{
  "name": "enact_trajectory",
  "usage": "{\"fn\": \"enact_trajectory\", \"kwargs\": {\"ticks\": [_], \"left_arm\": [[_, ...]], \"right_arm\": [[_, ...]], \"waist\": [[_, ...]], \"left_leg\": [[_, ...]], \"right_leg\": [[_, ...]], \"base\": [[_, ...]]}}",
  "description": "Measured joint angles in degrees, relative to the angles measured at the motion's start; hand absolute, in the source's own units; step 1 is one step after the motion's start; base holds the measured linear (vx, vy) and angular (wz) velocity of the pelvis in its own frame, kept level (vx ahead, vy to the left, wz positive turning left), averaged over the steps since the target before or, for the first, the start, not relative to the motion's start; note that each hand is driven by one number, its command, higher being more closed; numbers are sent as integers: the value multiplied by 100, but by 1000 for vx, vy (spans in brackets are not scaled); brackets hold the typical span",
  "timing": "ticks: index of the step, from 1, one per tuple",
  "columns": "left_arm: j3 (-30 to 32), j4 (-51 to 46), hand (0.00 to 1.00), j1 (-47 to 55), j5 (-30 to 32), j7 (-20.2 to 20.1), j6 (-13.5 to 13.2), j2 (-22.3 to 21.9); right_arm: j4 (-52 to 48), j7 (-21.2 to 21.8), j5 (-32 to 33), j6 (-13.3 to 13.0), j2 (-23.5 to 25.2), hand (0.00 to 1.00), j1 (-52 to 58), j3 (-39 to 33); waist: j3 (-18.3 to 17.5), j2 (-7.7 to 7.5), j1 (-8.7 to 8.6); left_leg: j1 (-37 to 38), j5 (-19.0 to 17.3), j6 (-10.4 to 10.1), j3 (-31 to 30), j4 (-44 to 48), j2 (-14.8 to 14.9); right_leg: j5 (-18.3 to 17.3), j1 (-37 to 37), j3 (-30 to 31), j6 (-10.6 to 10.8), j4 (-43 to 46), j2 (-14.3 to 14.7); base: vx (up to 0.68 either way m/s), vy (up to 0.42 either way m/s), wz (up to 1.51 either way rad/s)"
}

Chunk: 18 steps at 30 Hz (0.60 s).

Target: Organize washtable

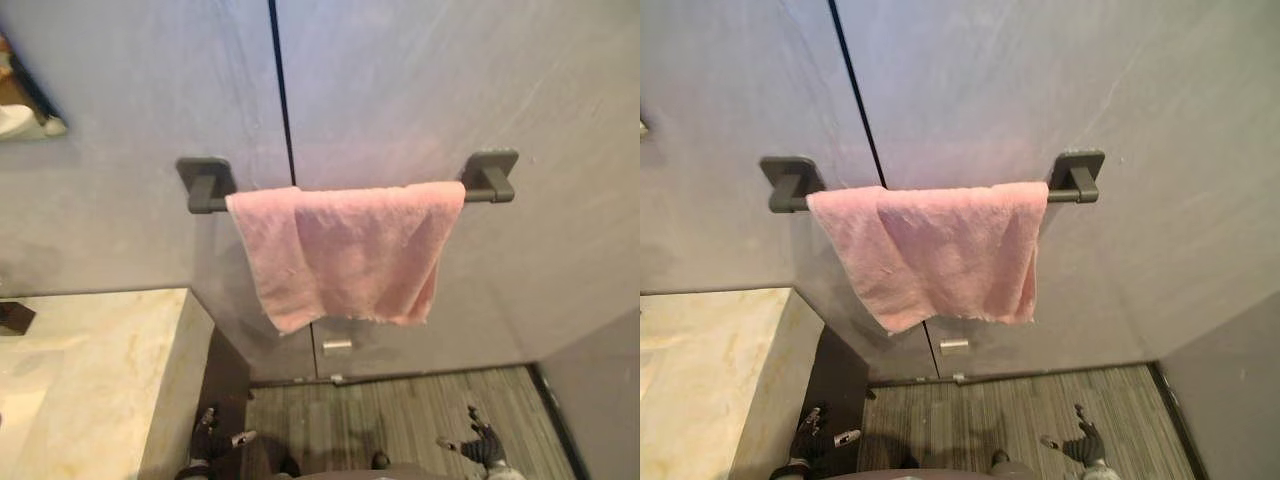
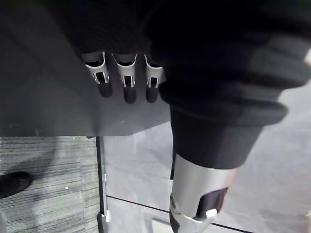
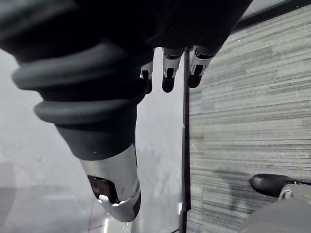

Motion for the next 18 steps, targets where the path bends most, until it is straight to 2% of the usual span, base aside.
{"fn": "enact_trajectory", "kwargs": {"ticks": [1, 2, 3, 4, 5, 6, 7, 8, 9, 11, 12, 13, 14, 15, 16, 17, 18], "left_arm": [[-11, -28, 0, -86, -4, 15, 0, -8], [15, -103, 0, -213, -7, 29, -7, -56], [-6, -168, 0, -292, -14, 36, -15, -56], [-7, -176, 0, -294, -14, 37, -17, -57], [-6, -241, 0, -289, -46, 46, -20, -69], [-4, -246, 0, -291, -86, 50, -19, -62], [4, -251, 0, -291, -115, 58, -15, -76], [8, -277, 0, -287, -124, 118, -11, -144], [-13, -407, 0, -215, -125, 138, -10, -287], [-82, -512, 0, -184, -181, 145, -10, -434], [-262, -577, 0, -161, -230, 142, -18, -566], [-321, -562, 0, -167, -232, 136, -11, -577], [-369, -560, 0, -84, -231, 131, -1, -584], [-365, -565, 0, -71, -231, 135, -1, -570], [-371, -570, 0, -83, -230, 135, -1, -553], [-371, -636, 0, -113, -230, 137, -5, -537], [-373, -638, 0, -140, -230, 136, -6, -532]], "right_arm": [[1, -8, 0, 8, 15, 0, -37, 59], [-7, -26, 1, 50, 60, 0, -99, 105], [-17, -39, 12, 52, 118, 0, 4, 118], [-19, -40, 13, 52, 125, 0, 10, 118], [-43, -39, 50, 52, 186, 0, 89, 130], [-139, -40, 97, 53, 218, 0, 97, 134], [-214, -45, 127, 51, 221, 0, 72, 131], [-281, -60, 169, 45, 181, 0, -64, 123], [-324, -78, 269, 45, 110, 0, -194, 116], [-353, -117, 301, 29, 41, 0, -266, 121], [-290, -201, 331, 31, -26, 0, -321, 116], [-201, -210, 338, 35, -31, 0, -342, 114], [-149, -228, 351, 62, 21, 0, -357, 113], [-148, -252, 374, 59, 8, 0, -359, 106], [-147, -271, 394, 59, 0, 0, -368, 106], [-149, -296, 412, 58, 13, 0, -374, 110], [-148, -296, 439, 58, 11, 0, -357, 108]], "waist": [[31, 11, 8], [71, 25, 21], [76, 47, 3], [74, 44, 3], [14, -56, 55], [-28, -152, 160], [-18, -193, 216], [28, -263, 313], [122, -117, 403], [198, 96, 420], [372, 279, 382], [386, 292, 301], [408, 243, 271], [417, 173, 270], [414, 139, 247], [407, 108, 238], [405, 113, 241]], "left_leg": [[-252, -96, 23, -27, 291, 63], [-503, -142, 77, -143, 550, 165], [-719, -142, 75, -465, 788, 152], [-741, -142, 75, -495, 811, 152], [-957, -111, 29, -695, 1052, 143], [-1214, -91, 3, -734, 1271, 138], [-1366, -83, -9, -743, 1423, 139], [-1590, 22, -148, -811, 1570, 175], [-1746, 259, -304, -1002, 1481, 293], [-1900, 537, -392, -1204, 1385, 433], [-1832, 1207, -493, -1340, 757, 558], [-1763, 1194, -499, -1259, 606, 572], [-1604, 1060, -398, -941, 790, 528], [-1570, 743, -307, -706, 1139, 476], [-1600, 611, -264, -594, 1391, 451], [-1620, 300, -180, -388, 1936, 517], [-1587, 154, -151, -315, 2120, 568]], "right_leg": [[-10, -137, 22, 17, 165, 14], [-454, -441, 103, 18, 1109, 36], [-876, -466, 222, 135, 2305, -32], [-901, -448, 232, 152, 2376, -40], [-1047, -307, 467, 268, 2881, -78], [-1146, -130, 668, 381, 2903, -128], [-1341, 16, 759, 408, 2691, -141], [-1755, 308, 786, 189, 2086, -23], [-1995, 458, 630, -57, 1646, 125], [-2048, 454, 460, -237, 1491, 358], [-1873, 432, 37, -494, 1416, 563], [-1822, 433, -193, -585, 1415, 571], [-1757, 419, -458, -694, 1443, 528], [-1682, 327, -658, -774, 1442, 436], [-1627, 252, -757, -798, 1427, 374], [-1447, 136, -946, -816, 1315, 299], [-1370, 110, -1014, -819, 1275, 281]], "base": [[-85, 7, 21], [-64, -7, 78], [-4, -25, 79], [10, -136, 99], [-41, -222, 64], [-75, -283, 68], [-197, -311, 52], [-357, -386, 57], [-402, -383, 57], [-320, -230, 68], [-368, -179, 112], [-516, -277, 146], [-370, -204, 110], [-336, -207, 98], [-316, -160, 88], [-250, -94, 72], [-273, -73, 81]]}}
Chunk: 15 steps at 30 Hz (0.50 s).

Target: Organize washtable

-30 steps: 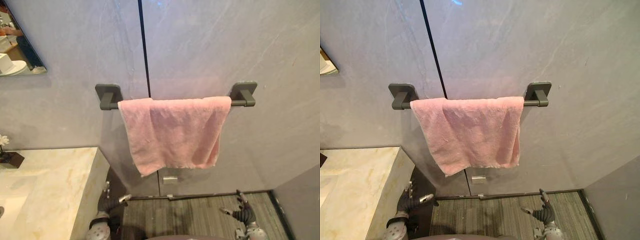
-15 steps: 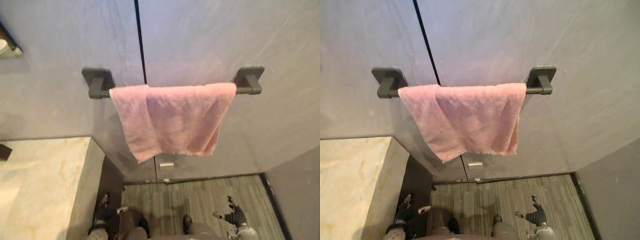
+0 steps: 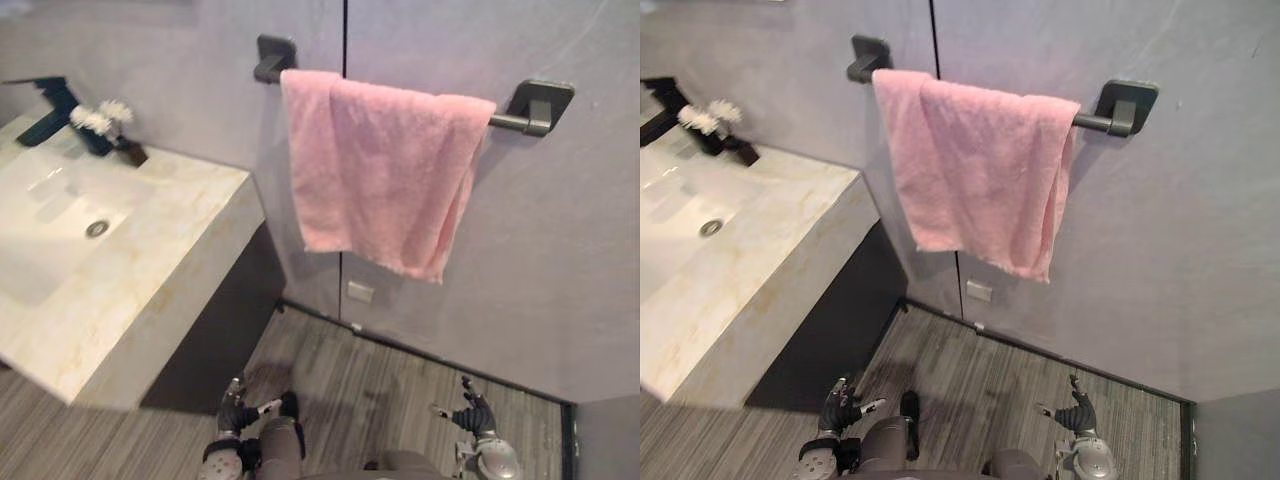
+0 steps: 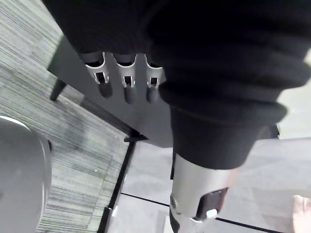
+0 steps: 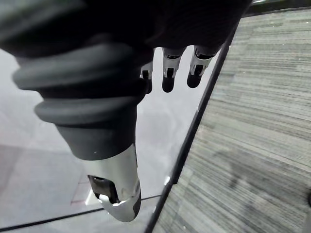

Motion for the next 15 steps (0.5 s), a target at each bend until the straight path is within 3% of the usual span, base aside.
{"fn": "enact_trajectory", "kwargs": {"ticks": [2, 3, 4, 6, 7, 8, 12, 15], "left_arm": [[-4, 43, 0, -74, 4, -4, -2, 55], [-8, 76, 0, -103, 7, -3, -3, 78], [-54, 218, 0, -209, 10, -4, -3, 158], [-137, 406, 0, -381, 24, -8, -1, 204], [-218, 519, 0, -489, 45, -2, -1, 217], [-258, 541, 0, -575, 66, -1, -1, 288], [-268, 713, 0, -593, 254, 2, 10, 619], [-253, 764, 0, -470, 288, 8, 10, 732]], "right_arm": [[108, 14, 9, -8, 13, 0, 23, -29], [177, 14, 8, -11, 25, 0, 8, -39], [296, 11, 9, -9, 59, 0, -30, -120], [431, 5, 11, -10, 54, 0, -90, -239], [500, -8, 13, -6, 37, 0, -134, -374], [551, -11, 16, -17, 80, 0, -213, -450], [775, -6, 19, -21, 264, 0, -353, -487], [839, -2, 14, -5, 293, 0, -373, -454]], "waist": [[-26, 47, -34], [-35, 61, -61], [-52, 86, -213], [-96, 155, -401], [-188, 310, -481], [-205, 319, -518], [-257, 194, -446], [-296, 156, -445]], "left_leg": [[546, -603, 35, 341, 509, 358], [731, -692, 23, 400, 521, 447], [1198, -778, 5, 507, 377, 639], [1710, -637, -67, 612, -229, 733], [2153, -320, -376, 632, -1196, 695], [2235, -299, -410, 729, -1762, 587], [2248, -327, -454, 852, -2192, 272], [2198, -354, -420, 810, -2220, 69]], "right_leg": [[325, -55, -403, -31, -295, -56], [384, -45, -508, -33, -358, -66], [494, -54, -836, 25, -449, -154], [614, -86, -1152, 165, -539, -259], [785, -112, -1316, 295, -714, -239], [1087, -117, -1393, 352, -1052, -211], [1931, 79, -1368, 512, -1978, -301], [2174, 188, -1350, 656, -2234, -489]], "base": [[-283, 22, 78], [-271, 86, 111], [-168, 83, 105], [-200, 170, 122], [-234, 278, 108], [-195, 264, 69], [-201, 247, 13], [-209, 138, 9]]}}
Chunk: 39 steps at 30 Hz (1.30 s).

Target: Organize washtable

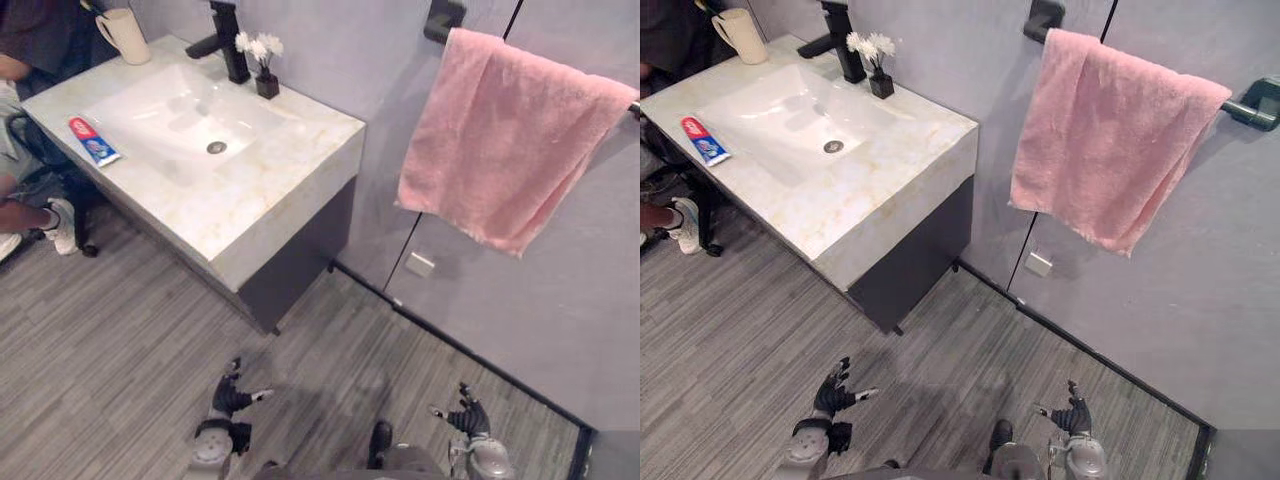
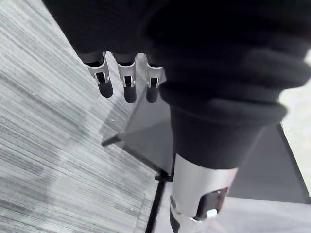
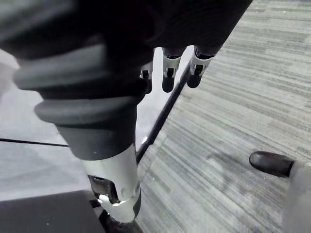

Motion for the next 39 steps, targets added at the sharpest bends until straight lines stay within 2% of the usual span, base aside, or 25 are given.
{"fn": "enact_trajectory", "kwargs": {"ticks": [2, 4, 6, 8, 10, 11, 12, 13, 14, 16, 17, 18, 19, 20, 23, 25, 26, 27, 30, 32, 33, 35, 37, 38, 39], "left_arm": [[21, 37, 0, 10, -2, 5, -1, 18], [16, 104, 0, -23, -5, 7, -5, -38], [18, 120, 0, -4, -12, 10, -10, -167], [28, 130, 0, 43, -54, 19, -18, -282], [29, 142, 0, 95, -58, 26, -19, -324], [28, 181, 0, 90, -61, 30, -18, -335], [26, 194, 0, 82, -68, 46, -19, -339], [25, 233, 0, 107, -134, 121, -13, -346], [43, 243, 0, 231, -250, 142, -14, -358], [84, 290, 0, 357, -288, 182, -11, -338], [134, 350, 0, 370, -288, 219, -11, -319], [207, 450, 0, 375, -286, 241, -7, -245], [227, 451, 0, 373, -286, 242, -7, -215], [311, 442, 0, 381, -296, 241, -10, -191], [426, 444, 0, 407, -292, 240, -10, -252], [392, 432, 0, 431, -281, 231, -8, -241], [387, 397, 0, 437, -280, 235, -8, -206], [387, 388, 0, 398, -272, 234, -6, -132], [386, 389, 0, 294, -273, 232, -1, -18], [340, 405, 0, 142, -273, 229, -1, -47], [269, 413, 0, 74, -273, 227, -1, -45], [124, 423, 0, -97, -272, 168, -15, -78], [21, 410, 0, -177, -271, 105, -20, -109], [-7, 413, 0, -157, -269, 99, -20, -136], [-1, 410, 0, -133, -268, 82, -20, -198]], "right_arm": [[2, -1, 0, 7, 0, 0, -4, 63], [1, 4, -1, 8, -10, 0, 25, 143], [1, 15, -1, 16, -18, 0, 117, 215], [0, 16, 2, 27, -17, 0, 144, 252], [-7, 11, 1, 25, 4, 0, 144, 271], [-11, 2, 1, 13, 19, 0, 193, 337], [-13, -1, 3, 6, 17, 0, 209, 348], [-10, -4, 0, 5, 3, 0, 245, 359], [-11, -13, -5, 3, -31, 0, 256, 383], [4, -30, -11, -2, -26, 0, 74, 480], [-30, -33, -12, -21, -12, 0, -31, 532], [-25, -36, -24, -22, 99, 0, -194, 704], [-26, -32, -30, -20, 164, 0, -260, 769], [-41, -24, -79, -19, 265, 0, -351, 888], [-51, -20, -138, -5, 227, 0, -418, 924], [-66, -16, -197, 7, 168, 0, -410, 923], [-66, -15, -216, 12, 145, 0, -355, 931], [-71, 5, -224, 11, 176, 0, -294, 1025], [-79, 24, -225, 3, 197, 0, -214, 1237], [-136, 30, -206, -10, 148, 0, -216, 1254], [-196, 26, -195, -16, 135, 0, -222, 1254], [-326, 29, -178, -34, 91, 0, -189, 1248], [-522, 35, -159, -65, 77, 0, -73, 1238], [-578, 50, -152, -71, 67, 0, -50, 1235], [-582, 104, -154, -70, 64, 0, -88, 1178]], "waist": [[0, -6, -2], [5, 36, -25], [19, 75, -3], [5, 124, 20], [1, 121, 35], [42, 34, 18], [63, 21, 3], [56, 40, -31], [47, 82, -3], [58, 59, 32], [54, 8, 60], [90, -182, 160], [113, -263, 202], [142, -361, 265], [174, -304, 316], [206, -253, 257], [244, -210, 155], [302, -229, 118], [404, -332, 106], [469, -323, 31], [484, -315, -15], [491, -302, -180], [480, -305, -215], [463, -261, -284], [371, -174, -290]], "left_leg": [[-184, -27, 47, -182, 47, -120], [-498, -129, 203, -482, 212, -152], [-802, -163, 187, -973, 195, -315], [-1016, -123, 252, -1400, 99, -455], [-1138, -70, 693, -1484, -146, -546], [-1158, -26, 881, -1188, -285, -550], [-1172, 6, 880, -895, -281, -498], [-1190, 168, 1000, -110, -186, -327], [-1068, 584, 924, 522, -173, -158], [-1040, 1039, 601, 631, -185, -220], [-1072, 1006, 640, 544, -187, -354], [-1137, 856, 698, 535, -93, -499], [-1225, 728, 720, 536, 73, -544], [-1449, 328, 760, 526, 598, -558], [-1789, -573, 854, 445, 1627, -575], [-1669, -821, 959, 338, 1742, -726], [-1498, -933, 1010, 126, 1698, -755], [-1363, -1003, 1059, -25, 1627, -777], [-745, -1038, 1099, -223, 1165, -798], [-397, -1129, 1071, -317, 979, -772], [-277, -1142, 1036, -361, 913, -767], [186, -1210, 804, -575, 623, -768], [564, -1373, 511, -715, 477, -745], [684, -1441, 371, -823, 537, -652], [640, -1402, -8, -890, 938, -419]], "right_leg": [[0, -50, -64, 54, -41, -87], [-197, -158, 382, 237, 66, -16], [-554, -408, 1082, 232, 519, 77], [-804, -450, 844, 246, 733, 0], [-951, -341, 364, 313, 752, -175], [-995, -150, 8, 358, 639, -337], [-989, -39, -169, 352, 643, -427], [-968, 176, -578, 317, 747, -553], [-999, 393, -913, 373, 887, -654], [-1049, 542, -1009, 462, 906, -721], [-1037, 564, -917, 465, 866, -810], [-1051, 581, -834, 557, 792, -958], [-1043, 585, -808, 572, 757, -1004], [-1034, 602, -784, 594, 737, -1103], [-1121, 546, -628, 734, 1353, -1441], [-1043, 34, 29, 179, 2748, -1769], [-996, -438, 730, -78, 3681, -1734], [-1472, -815, 1252, 121, 4332, -1398], [-2161, -1392, 1092, 34, 4287, -578], [-2152, -1721, 721, 3, 3626, -217], [-2091, -1827, 605, 9, 3295, -125], [-1252, -2085, 308, -102, 1747, 70], [-690, -2261, 313, -313, 1402, 98], [-245, -2250, 323, -630, 1653, 67], [-354, -2359, 185, -946, 2258, 114]], "base": [[-237, 62, 43], [-222, 6, 74], [-121, -21, 115], [-48, -24, 158], [4, -11, 196], [45, 55, 186], [47, 103, 240], [81, 137, 213], [134, 163, 185], [142, 135, 96], [113, 146, 64], [111, 154, 32], [159, 185, 17], [145, 149, 0], [156, 209, 3], [234, 275, 41], [358, 203, 65], [343, 106, 65], [360, 58, 39], [374, -12, 34], [456, -43, 54], [622, -91, 71], [563, -125, 67], [651, -220, 61], [783, -275, 49]]}}
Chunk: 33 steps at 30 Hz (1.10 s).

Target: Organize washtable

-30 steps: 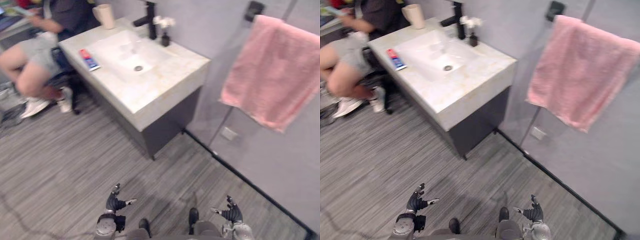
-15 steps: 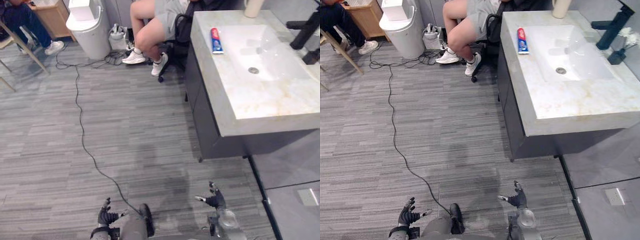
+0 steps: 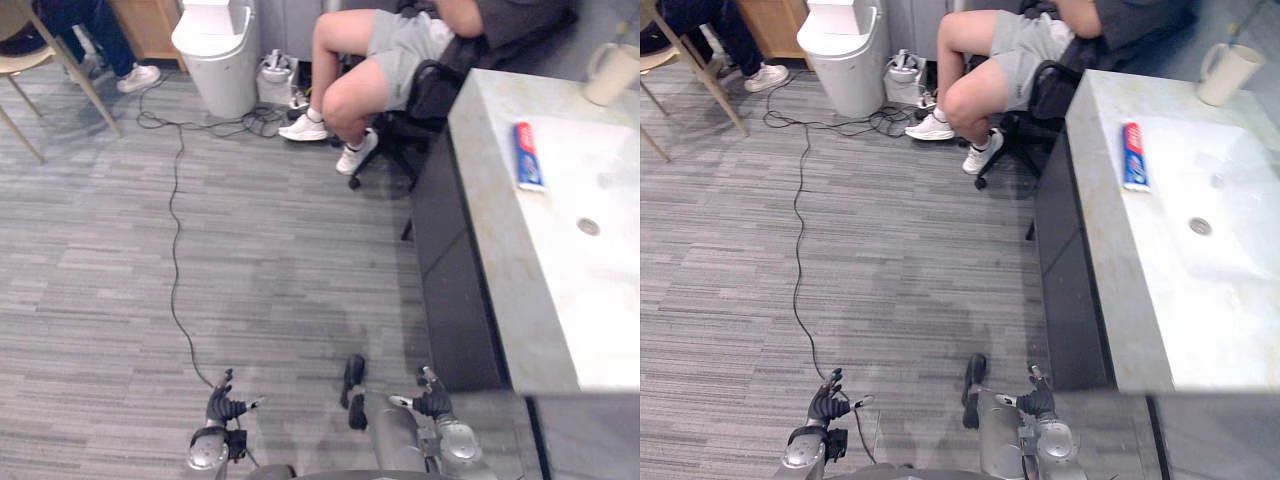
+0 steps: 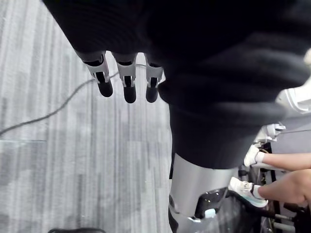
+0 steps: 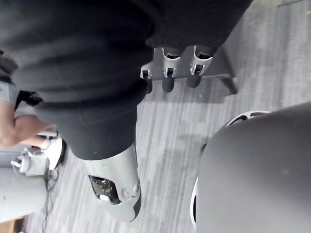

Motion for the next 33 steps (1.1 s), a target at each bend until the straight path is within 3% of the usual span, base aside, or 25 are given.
{"fn": "enact_trajectory", "kwargs": {"ticks": [2, 3, 4, 5, 6, 7, 9, 10, 12, 14, 16, 17, 18, 19, 20, 21, 22, 23, 25, 26, 27, 29, 30, 31, 33], "left_arm": [[8, -4, 0, 32, 0, -4, 4, -24], [65, -12, 0, 141, -1, -60, 9, -113], [80, -28, 0, 206, 0, -89, 10, -160], [87, -93, 0, 260, -2, -114, 8, -210], [85, -169, 0, 241, -3, -116, 9, -240], [84, -258, 0, 250, -4, -117, 1, -252], [65, -501, 0, 224, -8, -119, -21, -298], [55, -537, 0, 226, -13, -120, -19, -302], [27, -553, 0, 267, -23, -113, -15, -339], [-2, -681, 0, 370, -40, -105, -15, -350], [-27, -713, 0, 401, -39, -93, -14, -360], [-64, -712, 0, 415, -37, -96, -12, -400], [-58, -719, 0, 410, -36, -95, -13, -408], [-6, -735, 0, 389, -23, -88, -1, -241], [2, -772, 0, 329, -13, -86, 0, -109], [1, -792, 0, 318, -8, -84, 0, -28], [0, -797, 0, 317, -1, -86, 1, 41], [66, -799, 0, 312, 1, -85, -5, 82], [163, -706, 0, 270, -2, -85, -7, 116], [225, -582, 0, 196, -4, -86, 3, 196], [235, -436, 0, 107, -4, -90, 7, 283], [266, -232, 0, 12, -4, -94, 23, 354], [268, -165, 0, -7, -3, -105, 34, 346], [277, -146, 0, -15, 0, -111, 33, 339], [295, -129, 0, -50, 9, -124, 39, 128]], "right_arm": [[-54, 21, -1, 11, 32, 0, 5, -9], [-144, 30, -11, 43, 20, 0, 10, -15], [-184, 22, -9, 52, 43, 0, 15, -15], [-265, 14, 58, 58, 67, 0, 49, -49], [-361, 4, 155, 48, 109, 0, 105, -90], [-406, 1, 160, 46, 139, 0, 127, -89], [-582, -10, 173, 48, 128, 0, 151, -113], [-625, -13, 174, 53, 123, 0, 160, -114], [-877, -28, 175, 58, 86, 0, 256, -117], [-1023, -31, 177, 49, 66, 0, 328, -134], [-1038, -27, 186, 59, 32, 0, 393, -210], [-1058, -2, 188, 66, 5, 0, 545, -252], [-1037, 1, 189, 81, 59, 0, 579, -276], [-1050, -3, 196, 102, 306, 0, 658, -293], [-1044, -3, 206, 127, 455, 0, 718, -373], [-1004, 1, 220, 148, 484, 0, 702, -379], [-938, 2, 277, 172, 487, 0, 662, -391], [-746, 4, 390, 171, 481, 0, 532, -478], [-352, 6, 439, 174, 452, 0, 287, -546], [-66, 9, 445, 178, 423, 0, 61, -569], [115, 10, 444, 178, 409, 0, -97, -609], [304, 10, 443, 180, 348, 0, -154, -627], [352, 20, 443, 175, 313, 0, -108, -711], [390, 20, 446, 175, 269, 0, -60, -789], [643, 13, 478, 181, -10, 0, 1, -899]], "waist": [[62, 75, 5], [103, 145, 8], [131, 192, 17], [170, 184, 74], [176, 101, 168], [158, 46, 191], [160, -25, 364], [163, -44, 441], [175, -154, 611], [127, -168, 638], [-39, -122, 677], [-174, -2, 778], [-180, -87, 801], [-317, -372, 698], [-355, -474, 621], [-356, -540, 600], [-365, -571, 578], [-358, -536, 542], [-358, -416, 497], [-360, -359, 478], [-348, -341, 465], [-349, -347, 450], [-349, -354, 416], [-332, -333, 403], [-198, -4, 449]], "left_leg": [[-302, 318, -451, 19, 1041, 227], [-693, 941, -548, -3, 2342, 426], [-884, 945, -564, 5, 2992, 555], [-1149, 718, -357, 65, 3935, 678], [-1412, 543, -137, 176, 4298, 699], [-1575, 489, -48, 275, 4320, 701], [-2338, 242, 356, 323, 3746, 594], [-2498, 221, 368, 270, 3466, 505], [-2993, 281, 264, -632, 2137, 86], [-3125, 442, -4, -1033, 1326, 44], [-3146, 582, -100, -1192, 869, 78], [-3020, 1105, 34, -1030, 951, 172], [-2928, 1220, 132, -861, 1108, 208], [-2765, 960, 317, -376, 1222, 145], [-2524, 772, 448, 51, 1203, 151], [-2314, 717, 494, 301, 1164, 148], [-2053, 679, 548, 581, 1081, 145], [-1608, 672, 563, 1054, 875, 170], [-1222, 643, 612, 1489, 580, 258], [-974, 637, 622, 1860, 276, 259], [-878, 637, 621, 2126, 141, 243], [-793, 633, 614, 2356, 185, 192], [-760, 577, 526, 2378, 385, 165], [-762, 488, 411, 2363, 650, 199], [-1125, 367, 353, 2122, 2329, 821]], "right_leg": [[-437, 175, -17, -100, 257, 125], [-614, 555, 114, -145, 115, 359], [-655, 825, 188, -183, -30, 506], [-707, 1386, 441, -221, -388, 752], [-738, 1877, 716, -260, -727, 846], [-763, 2068, 867, -252, -878, 874], [-848, 2623, 1509, -262, -1272, 965], [-887, 2708, 1742, -253, -1303, 974], [-1128, 2981, 2562, -144, -1281, 948], [-1391, 3140, 3141, 25, -1205, 933], [-1799, 3138, 3690, 289, -829, 935], [-2046, 3104, 3952, 519, -492, 940], [-2132, 3050, 3974, 658, -229, 904], [-2179, 2704, 3736, 913, 474, 639], [-2045, 2276, 3414, 1238, 1167, 410], [-2033, 2108, 3156, 1383, 1455, 249], [-2069, 1964, 2762, 1374, 1640, 44], [-2105, 1808, 1781, 1297, 1606, -314], [-2114, 1725, 830, 1217, 1297, -396], [-2076, 1575, 74, 1151, 1082, -417], [-1950, 1450, -540, 930, 930, -444], [-1633, 1429, -858, 532, 395, -274], [-1350, 1519, -773, 440, 45, -161], [-1365, 1646, -757, 347, -140, -121], [-1267, 2110, -477, 281, -566, 262]], "base": [[624, -241, -5], [562, -213, -54], [799, -247, -90], [630, -161, -106], [727, -175, -108], [555, -119, -112], [571, -56, -131], [498, 54, -168], [502, 130, -179], [444, 210, -164], [532, 357, -207], [576, 437, -224], [561, 449, -203], [589, 503, -176], [549, 483, -171], [412, 397, -153], [275, 344, -172], [229, 310, -176], [174, 263, -145], [170, 253, -133], [138, 201, -126], [149, 60, -86], [223, -9, -51], [218, -60, -41], [202, -41, -67]]}}
